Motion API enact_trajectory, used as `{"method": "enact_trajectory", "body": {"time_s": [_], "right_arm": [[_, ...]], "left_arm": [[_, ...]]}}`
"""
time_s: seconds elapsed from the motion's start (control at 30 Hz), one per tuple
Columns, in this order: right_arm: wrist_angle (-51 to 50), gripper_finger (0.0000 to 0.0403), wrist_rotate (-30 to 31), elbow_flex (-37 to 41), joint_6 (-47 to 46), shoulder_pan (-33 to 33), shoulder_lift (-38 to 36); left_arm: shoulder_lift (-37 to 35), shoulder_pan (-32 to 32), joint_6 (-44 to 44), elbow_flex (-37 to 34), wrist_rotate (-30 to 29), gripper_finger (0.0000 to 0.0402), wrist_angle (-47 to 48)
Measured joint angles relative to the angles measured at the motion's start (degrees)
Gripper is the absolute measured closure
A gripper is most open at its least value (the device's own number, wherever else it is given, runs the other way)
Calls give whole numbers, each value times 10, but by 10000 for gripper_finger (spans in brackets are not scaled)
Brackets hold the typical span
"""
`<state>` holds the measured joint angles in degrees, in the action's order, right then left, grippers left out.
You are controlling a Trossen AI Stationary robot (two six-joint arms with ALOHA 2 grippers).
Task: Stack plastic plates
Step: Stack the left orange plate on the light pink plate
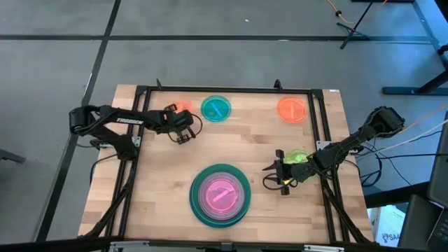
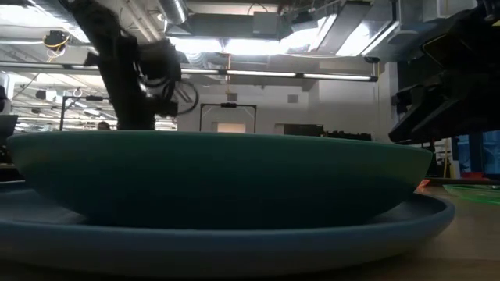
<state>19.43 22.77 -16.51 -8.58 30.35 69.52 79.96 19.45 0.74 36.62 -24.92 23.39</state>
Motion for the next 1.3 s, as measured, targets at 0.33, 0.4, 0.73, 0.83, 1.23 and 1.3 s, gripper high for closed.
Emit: {"method": "enact_trajectory", "body": {"time_s": [0.33,0.4,0.73,0.83,1.23,1.3], "right_arm": [[0,259,1,0,0,0,0],[0,259,1,0,0,0,0],[0,259,1,0,-1,0,0],[0,259,1,0,-1,0,0],[0,259,1,0,-1,0,0],[0,259,1,0,-1,0,0]], "left_arm": [[-19,-148,-41,84,71,400,15],[-19,-178,-50,101,77,400,13],[-19,-319,-84,141,99,399,-61],[-19,-358,-99,141,99,399,-95],[16,-472,-142,142,97,399,-217],[31,-482,-143,142,96,399,-230]]}}
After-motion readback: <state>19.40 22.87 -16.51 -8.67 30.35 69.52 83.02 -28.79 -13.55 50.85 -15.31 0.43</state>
